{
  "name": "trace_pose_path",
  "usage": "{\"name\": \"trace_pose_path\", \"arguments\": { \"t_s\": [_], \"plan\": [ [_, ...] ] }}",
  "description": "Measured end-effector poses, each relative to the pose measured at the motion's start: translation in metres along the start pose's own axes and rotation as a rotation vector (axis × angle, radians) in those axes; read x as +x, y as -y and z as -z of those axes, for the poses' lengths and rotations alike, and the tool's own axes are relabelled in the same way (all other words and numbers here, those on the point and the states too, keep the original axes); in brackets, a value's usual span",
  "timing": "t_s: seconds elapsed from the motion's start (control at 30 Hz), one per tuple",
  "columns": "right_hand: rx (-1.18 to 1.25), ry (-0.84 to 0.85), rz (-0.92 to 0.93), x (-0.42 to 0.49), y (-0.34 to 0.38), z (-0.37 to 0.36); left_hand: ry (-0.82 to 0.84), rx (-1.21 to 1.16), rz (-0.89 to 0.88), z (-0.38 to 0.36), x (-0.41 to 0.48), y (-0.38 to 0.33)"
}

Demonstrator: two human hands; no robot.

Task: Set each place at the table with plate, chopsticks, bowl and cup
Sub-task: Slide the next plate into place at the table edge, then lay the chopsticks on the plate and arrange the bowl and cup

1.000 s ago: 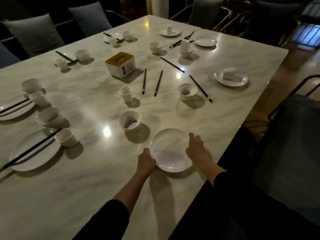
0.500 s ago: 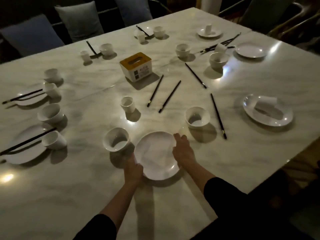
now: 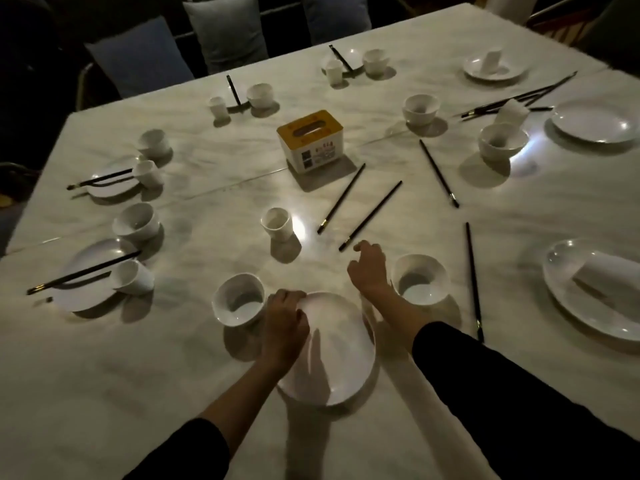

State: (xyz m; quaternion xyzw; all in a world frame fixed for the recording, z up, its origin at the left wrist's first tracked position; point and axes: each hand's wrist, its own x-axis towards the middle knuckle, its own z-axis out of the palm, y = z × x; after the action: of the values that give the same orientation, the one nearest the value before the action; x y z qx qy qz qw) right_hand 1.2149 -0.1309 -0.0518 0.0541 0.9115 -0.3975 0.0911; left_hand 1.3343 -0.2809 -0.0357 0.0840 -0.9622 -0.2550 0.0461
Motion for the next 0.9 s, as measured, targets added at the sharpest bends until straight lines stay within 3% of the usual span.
{"name": "trace_pose_path", "arguments": {
  "t_s": [0.23, 0.47, 0.77, 0.9],
  "plan": [
    [-0.079, -0.026, -0.117, 0.1, -0.01, 0.021, -0.002, -0.017, -0.017, -0.013, 0.156, -0.046],
    [-0.22, 0.012, -0.065, 0.174, -0.018, 0.009, 0.207, 0.067, 0.037, -0.076, 0.276, -0.071],
    [-0.109, -0.066, -0.046, 0.151, -0.005, -0.02, 0.22, 0.096, 0.103, -0.108, 0.309, -0.066],
    [0.017, 0.016, -0.125, 0.154, -0.003, -0.011, 0.267, -0.039, 0.296, -0.078, 0.294, -0.053]
  ]
}}
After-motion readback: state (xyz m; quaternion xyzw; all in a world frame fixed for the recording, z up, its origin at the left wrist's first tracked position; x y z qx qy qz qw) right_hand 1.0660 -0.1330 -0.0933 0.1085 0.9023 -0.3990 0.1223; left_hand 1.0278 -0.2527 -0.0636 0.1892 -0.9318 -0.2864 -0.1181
